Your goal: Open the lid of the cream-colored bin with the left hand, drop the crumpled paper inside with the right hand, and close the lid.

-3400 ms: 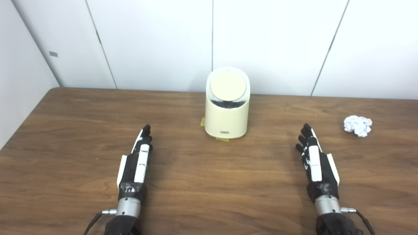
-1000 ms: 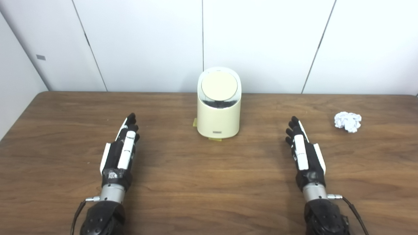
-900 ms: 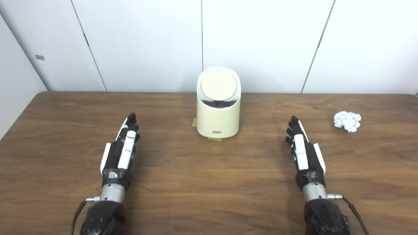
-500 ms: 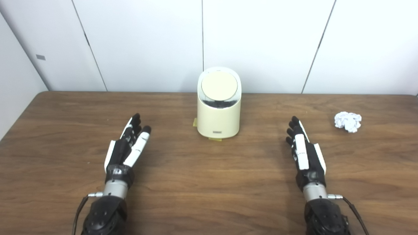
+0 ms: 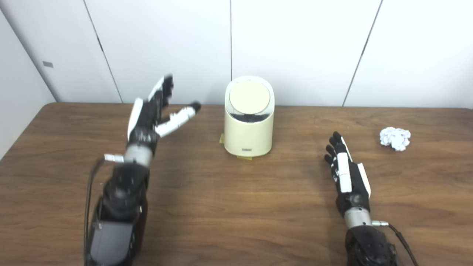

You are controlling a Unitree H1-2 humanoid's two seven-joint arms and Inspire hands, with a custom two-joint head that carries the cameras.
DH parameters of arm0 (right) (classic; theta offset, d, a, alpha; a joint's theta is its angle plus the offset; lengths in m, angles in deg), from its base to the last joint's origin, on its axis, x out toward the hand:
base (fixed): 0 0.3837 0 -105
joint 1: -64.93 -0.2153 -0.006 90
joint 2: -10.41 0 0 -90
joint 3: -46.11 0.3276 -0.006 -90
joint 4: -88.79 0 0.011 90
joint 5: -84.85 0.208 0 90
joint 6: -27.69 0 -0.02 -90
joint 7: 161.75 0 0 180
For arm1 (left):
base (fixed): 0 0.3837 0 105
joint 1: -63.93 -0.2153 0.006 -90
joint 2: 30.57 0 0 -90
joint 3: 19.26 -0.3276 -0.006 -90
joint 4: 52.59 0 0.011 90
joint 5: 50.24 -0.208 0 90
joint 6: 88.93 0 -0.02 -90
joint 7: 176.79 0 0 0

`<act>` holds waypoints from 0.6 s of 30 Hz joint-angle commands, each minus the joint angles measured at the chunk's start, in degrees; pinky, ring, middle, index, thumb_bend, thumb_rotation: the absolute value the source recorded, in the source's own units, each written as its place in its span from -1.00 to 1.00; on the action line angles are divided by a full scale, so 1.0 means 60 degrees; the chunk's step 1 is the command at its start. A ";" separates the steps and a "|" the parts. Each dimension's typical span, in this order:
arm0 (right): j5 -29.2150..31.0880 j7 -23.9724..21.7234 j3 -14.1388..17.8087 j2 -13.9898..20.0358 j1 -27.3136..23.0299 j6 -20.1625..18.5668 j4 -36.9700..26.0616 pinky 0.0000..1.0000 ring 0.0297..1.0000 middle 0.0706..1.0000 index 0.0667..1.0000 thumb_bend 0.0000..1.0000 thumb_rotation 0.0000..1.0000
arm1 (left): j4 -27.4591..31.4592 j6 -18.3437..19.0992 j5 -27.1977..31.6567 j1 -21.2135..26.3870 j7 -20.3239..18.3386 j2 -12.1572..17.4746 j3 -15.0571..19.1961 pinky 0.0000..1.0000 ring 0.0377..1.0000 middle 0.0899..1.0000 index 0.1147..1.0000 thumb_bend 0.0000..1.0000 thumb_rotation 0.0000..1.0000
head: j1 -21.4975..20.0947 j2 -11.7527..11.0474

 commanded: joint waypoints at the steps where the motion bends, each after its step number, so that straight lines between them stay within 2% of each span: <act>1: -0.0034 0.0014 -0.0018 -0.0007 -0.0252 0.0108 -0.0006 0.91 0.89 0.93 0.93 0.14 1.00 | 0.0055 0.0071 -0.0361 0.0767 -0.0202 0.0125 -0.0194 0.88 0.91 0.90 0.97 0.74 -0.43 | -0.0002 0.0010; 4: -0.0050 0.0044 -0.0031 -0.0063 -0.0223 0.0079 -0.0014 0.90 0.89 0.93 0.92 0.16 1.00 | -0.0363 0.0082 -0.0696 0.1281 -0.0406 0.0186 -0.0421 0.84 0.88 0.89 0.96 0.77 -0.42 | -0.0031 0.0039; 7: -0.0117 0.0073 -0.0068 -0.0087 -0.0189 0.0058 -0.0062 0.91 0.89 0.93 0.93 0.13 1.00 | -0.0777 0.0082 -0.0879 0.1731 -0.0730 0.0115 -0.0493 0.78 0.88 0.89 0.96 0.76 -0.50 | -0.0025 0.0054; 11: -0.0123 0.0100 -0.0059 -0.0118 -0.0164 0.0145 -0.0046 0.92 0.89 0.93 0.93 0.13 1.00 | -0.1165 0.0087 -0.1248 0.2218 -0.1290 0.0100 -0.0677 0.82 0.91 0.92 0.98 0.77 -0.53 | -0.0021 0.0060; 15: -0.0105 0.0089 -0.0059 -0.0137 -0.0125 0.0165 -0.0049 0.98 0.90 0.93 0.93 0.16 1.00 | -0.1576 0.0089 -0.2098 0.2720 -0.1944 0.0167 -0.0965 0.79 0.90 0.92 0.99 0.81 -0.46 | -0.0065 0.0092; 18: -0.0146 0.0116 -0.0074 -0.0170 -0.0118 0.0080 -0.0091 0.98 0.90 0.93 0.93 0.15 1.00 | -0.1936 0.0089 -0.2832 0.3129 -0.2466 0.0144 -0.1163 0.74 0.89 0.93 0.98 0.85 -0.52 | -0.0125 0.0103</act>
